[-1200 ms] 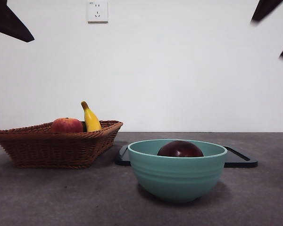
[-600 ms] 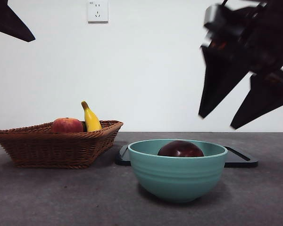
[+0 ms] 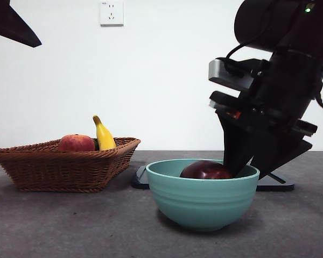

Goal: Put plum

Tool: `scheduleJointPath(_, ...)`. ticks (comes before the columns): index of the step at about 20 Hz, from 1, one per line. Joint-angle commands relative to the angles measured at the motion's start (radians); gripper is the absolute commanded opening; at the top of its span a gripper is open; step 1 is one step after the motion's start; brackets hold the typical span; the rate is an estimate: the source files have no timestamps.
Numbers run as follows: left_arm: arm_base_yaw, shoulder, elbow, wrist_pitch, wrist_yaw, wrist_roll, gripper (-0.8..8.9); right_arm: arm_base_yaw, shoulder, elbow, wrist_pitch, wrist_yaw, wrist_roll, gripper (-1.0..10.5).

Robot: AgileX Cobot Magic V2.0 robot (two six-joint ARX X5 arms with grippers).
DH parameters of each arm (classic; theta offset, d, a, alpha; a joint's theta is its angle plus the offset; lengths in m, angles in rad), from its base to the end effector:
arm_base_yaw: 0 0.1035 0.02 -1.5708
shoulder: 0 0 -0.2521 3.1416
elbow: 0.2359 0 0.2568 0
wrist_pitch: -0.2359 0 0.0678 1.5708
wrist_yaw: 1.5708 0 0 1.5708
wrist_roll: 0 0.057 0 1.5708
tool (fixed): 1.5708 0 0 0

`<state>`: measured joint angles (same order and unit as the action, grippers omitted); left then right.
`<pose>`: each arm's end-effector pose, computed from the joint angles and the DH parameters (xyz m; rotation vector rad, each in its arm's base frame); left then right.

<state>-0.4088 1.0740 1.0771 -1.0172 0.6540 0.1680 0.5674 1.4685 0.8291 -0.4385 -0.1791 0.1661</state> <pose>0.1781 -0.1149 0.2899 0.0088 0.9661 -1.0507 0.2383 0.1639 0.1443 -0.0693 1.1302 0.5784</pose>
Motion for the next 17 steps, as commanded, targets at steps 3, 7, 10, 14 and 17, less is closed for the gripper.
scheduleJointPath(3,-0.004,0.005,0.01,0.021,0.005,0.014,3.74,0.011,0.018,0.005,0.023,0.003,0.014,0.4)
scheduleJointPath(7,-0.004,0.005,0.01,0.023,0.005,0.015,3.74,0.018,0.018,0.006,0.034,-0.005,0.015,0.1)
scheduleJointPath(10,-0.004,0.005,0.01,0.023,0.005,0.015,3.74,0.019,0.008,0.018,0.033,-0.008,0.026,0.1)
scheduleJointPath(14,-0.004,0.005,0.01,0.023,0.005,0.015,3.74,0.016,-0.021,0.082,-0.019,-0.013,0.036,0.1)
scheduleJointPath(17,-0.004,0.005,0.01,0.023,0.005,0.015,3.74,-0.01,-0.021,0.148,-0.044,-0.01,0.035,0.1)
